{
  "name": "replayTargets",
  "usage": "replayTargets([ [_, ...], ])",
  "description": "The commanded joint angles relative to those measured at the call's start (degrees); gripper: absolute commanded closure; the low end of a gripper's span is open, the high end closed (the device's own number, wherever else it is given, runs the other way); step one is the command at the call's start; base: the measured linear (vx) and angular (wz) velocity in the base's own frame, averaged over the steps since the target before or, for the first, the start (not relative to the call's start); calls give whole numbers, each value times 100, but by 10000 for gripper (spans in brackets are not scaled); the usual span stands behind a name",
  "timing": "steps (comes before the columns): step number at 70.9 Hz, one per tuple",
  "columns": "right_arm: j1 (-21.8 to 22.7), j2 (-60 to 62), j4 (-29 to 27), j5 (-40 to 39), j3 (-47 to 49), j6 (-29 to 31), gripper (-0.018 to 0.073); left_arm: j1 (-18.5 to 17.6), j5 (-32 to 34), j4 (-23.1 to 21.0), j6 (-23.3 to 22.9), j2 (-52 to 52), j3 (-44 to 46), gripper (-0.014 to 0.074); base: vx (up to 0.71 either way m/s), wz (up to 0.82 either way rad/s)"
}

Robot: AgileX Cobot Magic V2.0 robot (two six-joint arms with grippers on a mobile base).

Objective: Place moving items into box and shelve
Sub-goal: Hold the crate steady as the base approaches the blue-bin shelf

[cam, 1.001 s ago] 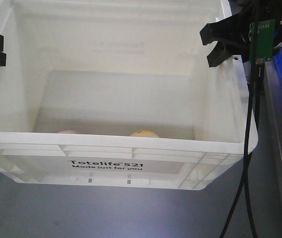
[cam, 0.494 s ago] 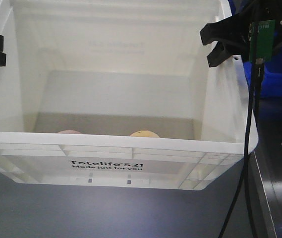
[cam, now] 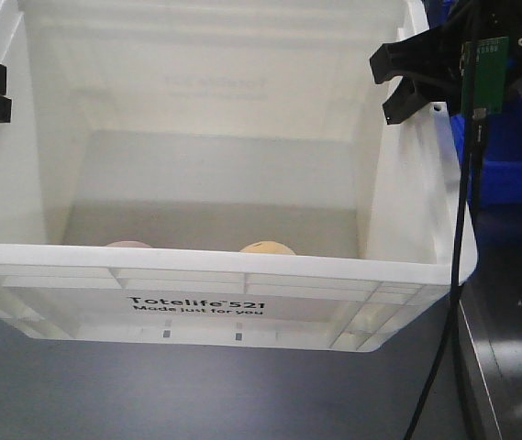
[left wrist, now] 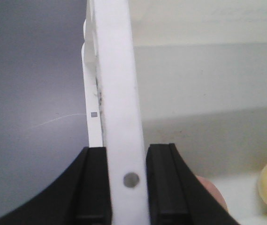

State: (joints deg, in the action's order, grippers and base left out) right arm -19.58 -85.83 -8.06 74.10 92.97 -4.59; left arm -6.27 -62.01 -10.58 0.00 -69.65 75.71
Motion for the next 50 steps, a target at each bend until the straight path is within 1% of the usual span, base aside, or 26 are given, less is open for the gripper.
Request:
replayTargets([
  [1, -77, 307, -752, -308, 247, 183, 562, -70, 774, -707, 0, 202, 244, 601, 26, -6],
  [50, -77, 307, -752, -308, 247, 183, 562, -70, 774, -707, 0, 202, 244, 601, 28, 1],
])
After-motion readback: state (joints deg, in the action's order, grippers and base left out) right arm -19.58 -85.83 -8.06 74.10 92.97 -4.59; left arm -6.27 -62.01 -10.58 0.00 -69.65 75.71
